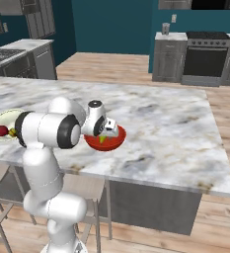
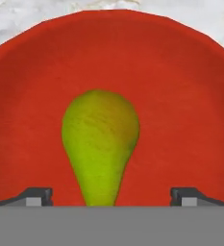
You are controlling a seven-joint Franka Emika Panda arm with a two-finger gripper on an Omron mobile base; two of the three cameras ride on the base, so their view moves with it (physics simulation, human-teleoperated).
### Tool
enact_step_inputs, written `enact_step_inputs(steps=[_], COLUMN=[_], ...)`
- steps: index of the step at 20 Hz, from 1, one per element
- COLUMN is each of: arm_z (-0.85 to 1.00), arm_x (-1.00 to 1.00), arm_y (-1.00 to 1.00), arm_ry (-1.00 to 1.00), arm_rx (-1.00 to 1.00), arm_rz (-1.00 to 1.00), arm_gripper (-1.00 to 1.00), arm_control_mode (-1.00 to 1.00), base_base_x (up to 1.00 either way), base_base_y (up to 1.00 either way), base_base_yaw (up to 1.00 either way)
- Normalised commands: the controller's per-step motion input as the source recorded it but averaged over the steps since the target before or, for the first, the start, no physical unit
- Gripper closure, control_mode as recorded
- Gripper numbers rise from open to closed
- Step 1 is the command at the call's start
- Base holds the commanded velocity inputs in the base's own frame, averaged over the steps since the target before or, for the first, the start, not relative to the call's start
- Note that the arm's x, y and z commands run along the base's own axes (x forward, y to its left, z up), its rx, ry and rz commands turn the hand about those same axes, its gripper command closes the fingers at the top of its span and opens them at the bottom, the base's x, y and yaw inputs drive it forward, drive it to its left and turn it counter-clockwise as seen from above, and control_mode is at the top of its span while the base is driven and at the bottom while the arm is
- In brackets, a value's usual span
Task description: Take the fruits from the plate on the dining counter and place two fruits in each bowl.
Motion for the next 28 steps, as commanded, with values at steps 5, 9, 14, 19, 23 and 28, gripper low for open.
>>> enact_step_inputs(steps=[5,9,14,19,23,28], arm_z=[0.87,0.82,0.66,0.45,0.33,0.42], arm_x=[-0.77,-0.99,-1.00,-1.00,-1.00,-0.88], arm_y=[0.00,0.00,0.00,0.03,0.06,0.28], arm_ry=[0.00,0.00,0.00,0.06,0.03,0.05], arm_rx=[0.00,0.00,0.00,0.00,0.00,0.00], arm_rz=[0.00,0.00,0.00,0.00,0.00,0.00], arm_gripper=[-1.00,-1.00,-1.00,-1.00,-1.00,-1.00], arm_control_mode=[-1.00,-1.00,-1.00,-1.00,-1.00,-1.00], base_base_x=[0.00,0.00,0.00,0.00,0.00,0.00], base_base_y=[0.00,0.00,0.00,0.00,0.00,0.00], base_base_yaw=[0.00,0.00,0.00,0.00,0.00,0.00])
